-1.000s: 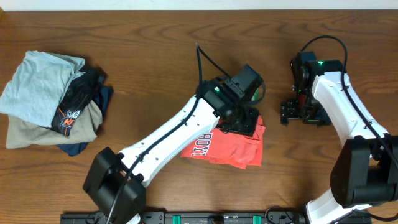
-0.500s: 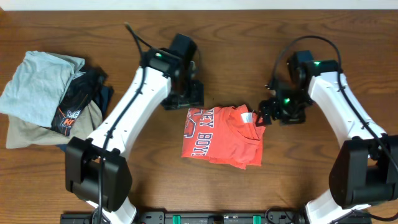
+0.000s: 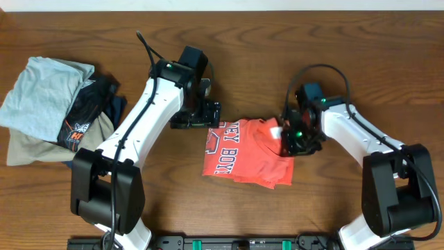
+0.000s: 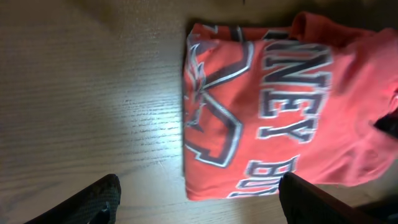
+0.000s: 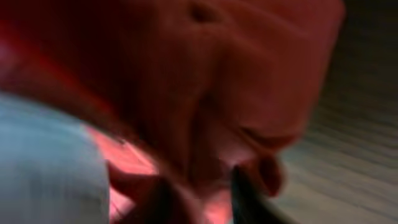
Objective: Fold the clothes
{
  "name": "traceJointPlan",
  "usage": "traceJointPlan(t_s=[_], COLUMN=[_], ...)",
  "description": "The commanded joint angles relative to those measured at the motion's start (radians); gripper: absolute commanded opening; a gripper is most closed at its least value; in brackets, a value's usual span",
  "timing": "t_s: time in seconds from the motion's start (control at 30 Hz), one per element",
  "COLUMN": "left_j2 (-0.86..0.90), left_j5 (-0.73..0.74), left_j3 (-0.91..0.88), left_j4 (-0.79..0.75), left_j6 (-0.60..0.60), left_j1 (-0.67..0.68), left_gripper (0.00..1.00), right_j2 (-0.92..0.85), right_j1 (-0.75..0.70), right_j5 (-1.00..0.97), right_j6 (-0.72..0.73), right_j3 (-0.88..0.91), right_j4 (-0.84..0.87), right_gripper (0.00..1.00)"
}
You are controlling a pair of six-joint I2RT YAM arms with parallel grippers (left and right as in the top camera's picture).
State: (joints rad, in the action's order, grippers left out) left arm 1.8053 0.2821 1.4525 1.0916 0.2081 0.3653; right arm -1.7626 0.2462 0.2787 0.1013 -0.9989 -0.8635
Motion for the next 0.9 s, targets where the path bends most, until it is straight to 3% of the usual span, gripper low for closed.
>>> traceJointPlan(t_s=[0.0, 0.13, 0.37, 0.5, 0.87], left_j2=[-0.008, -0.008, -0.008, -0.008, 0.0], left_j5=[-0.002, 0.025, 0.176, 0.237, 0.244], left_j3=[-0.029, -0.066, -0.148, -0.186, -0.236], left_j4=[-0.005, -0.024, -0.137, -0.201, -0.311], left_j6=[-0.024, -0.025, -0.086, -0.119, -0.118], left_j1=[-0.003, -0.003, -0.003, -0.003, -0.002], left_gripper=[0.82, 0.83, 0.9, 0.99, 0.98], right_j2=[0.016, 0.016, 0.016, 0.016, 0.016], right_j1=[0.005, 0.005, 0.005, 0.005, 0.005], right_j5=[-0.16, -0.204, -0.204, -0.233, -0.249], right_j6=[0.093, 0.108, 0.108, 0.108, 0.112], right_j3=[0.035, 0.044, 0.044, 0.044, 0.044], right_j4=[0.016, 0.02, 0.022, 0.018, 0.011], right_gripper=[0.13, 0.12, 0.32, 0.33, 0.33])
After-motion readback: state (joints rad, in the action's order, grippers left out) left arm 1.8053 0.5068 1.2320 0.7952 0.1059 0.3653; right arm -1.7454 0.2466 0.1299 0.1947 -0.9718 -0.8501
